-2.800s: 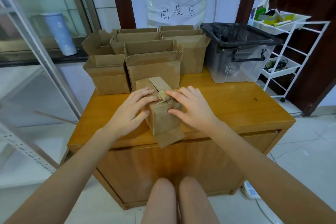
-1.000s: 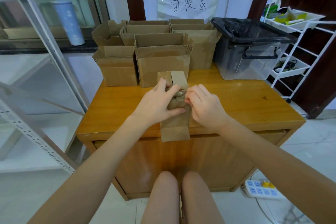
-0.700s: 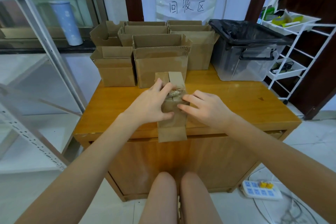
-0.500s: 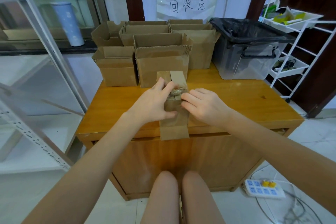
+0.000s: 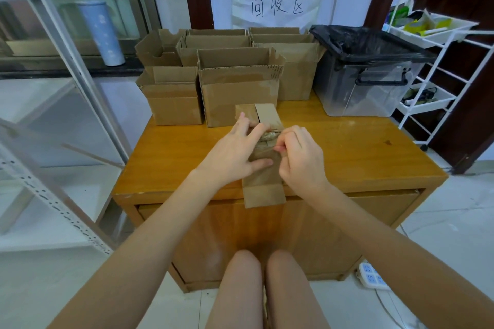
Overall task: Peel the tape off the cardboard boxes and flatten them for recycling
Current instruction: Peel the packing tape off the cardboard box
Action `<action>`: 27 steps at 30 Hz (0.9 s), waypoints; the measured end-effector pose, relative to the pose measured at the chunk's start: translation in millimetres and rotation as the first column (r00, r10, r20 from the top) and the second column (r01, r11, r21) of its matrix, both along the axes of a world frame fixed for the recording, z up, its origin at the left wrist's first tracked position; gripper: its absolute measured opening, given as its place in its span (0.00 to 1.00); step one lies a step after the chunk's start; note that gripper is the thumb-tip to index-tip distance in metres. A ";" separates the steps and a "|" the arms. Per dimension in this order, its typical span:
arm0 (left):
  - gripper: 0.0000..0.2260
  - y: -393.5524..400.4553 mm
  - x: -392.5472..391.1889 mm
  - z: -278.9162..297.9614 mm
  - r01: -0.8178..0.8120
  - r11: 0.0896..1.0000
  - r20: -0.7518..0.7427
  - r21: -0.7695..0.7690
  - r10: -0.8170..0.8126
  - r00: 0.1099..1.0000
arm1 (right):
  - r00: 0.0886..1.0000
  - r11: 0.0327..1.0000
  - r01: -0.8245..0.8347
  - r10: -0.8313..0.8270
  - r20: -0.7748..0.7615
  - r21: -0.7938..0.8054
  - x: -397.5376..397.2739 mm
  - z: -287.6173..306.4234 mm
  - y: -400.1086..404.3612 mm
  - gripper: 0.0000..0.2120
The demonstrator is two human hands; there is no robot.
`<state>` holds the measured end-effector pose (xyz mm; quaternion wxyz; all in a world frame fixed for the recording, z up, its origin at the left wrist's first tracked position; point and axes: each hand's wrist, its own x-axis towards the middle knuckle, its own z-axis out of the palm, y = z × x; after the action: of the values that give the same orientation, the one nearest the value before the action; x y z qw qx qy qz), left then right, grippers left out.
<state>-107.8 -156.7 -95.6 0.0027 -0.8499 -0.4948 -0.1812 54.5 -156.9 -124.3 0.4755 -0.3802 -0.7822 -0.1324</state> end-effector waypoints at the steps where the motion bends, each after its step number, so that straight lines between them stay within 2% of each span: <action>1: 0.29 -0.1 -0.8 0.4 0.002 1.000 -0.002 0.007 -0.002 1.000 | 1.000 0.999 0.011 -0.011 -0.010 -0.040 -1.3 0.2 -1.6 0.07; 3: 0.28 0.0 -3.7 1.0 0.010 1.000 -0.017 0.017 -0.010 1.000 | 0.999 0.997 -0.003 0.006 0.035 -0.083 -0.1 3.2 -3.0 0.07; 6: 0.26 0.7 -7.4 3.9 0.036 0.999 -0.048 -0.006 -0.036 0.998 | 0.978 0.993 -0.064 0.083 0.193 -0.101 7.7 12.5 -5.1 0.08; 9: 0.26 2.2 -10.1 8.5 0.060 0.998 -0.064 -0.023 -0.061 0.996 | 0.928 0.995 -0.074 0.096 0.361 -0.074 13.6 19.7 -5.5 0.13; 11: 0.27 2.4 -12.2 11.5 0.067 0.997 -0.070 -0.029 -0.069 0.995 | 0.913 0.996 -0.081 0.087 0.398 -0.032 15.0 20.6 -3.5 0.11; 15: 0.32 -3.1 -20.2 12.9 0.094 0.994 -0.040 -0.060 -0.096 0.995 | 0.905 0.990 -0.095 0.045 0.423 0.099 17.4 20.2 2.4 0.07; 16: 0.33 -6.3 -21.8 11.5 0.082 0.996 -0.031 -0.019 -0.083 0.996 | 0.903 0.987 -0.101 0.037 0.428 0.128 16.9 20.0 3.3 0.06; 19: 0.32 -13.2 -17.4 2.6 0.000 0.969 -0.139 0.248 0.035 0.990 | 0.892 0.980 -0.092 0.003 0.452 0.175 13.0 19.3 3.2 0.02; 21: 0.29 -15.0 -9.9 -1.2 -0.049 0.941 -0.125 0.336 0.096 0.987 | 0.895 0.980 -0.072 -0.019 0.445 0.187 11.6 17.6 2.0 0.05; 23: 0.27 -14.6 -5.6 -3.0 -0.055 0.940 -0.088 0.337 0.090 0.992 | 0.914 0.982 -0.064 -0.014 0.406 0.177 12.6 16.8 1.9 0.05; 27: 0.28 -12.2 -9.4 -4.8 -0.064 0.945 -0.042 0.322 0.082 0.996 | 0.970 0.991 -0.090 0.065 0.236 0.097 11.5 20.2 1.9 0.07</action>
<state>-117.2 -168.9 -100.4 0.1607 -0.8239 -0.4899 -0.2355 66.0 -155.0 -104.1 0.4053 -0.3054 -0.8385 -0.1988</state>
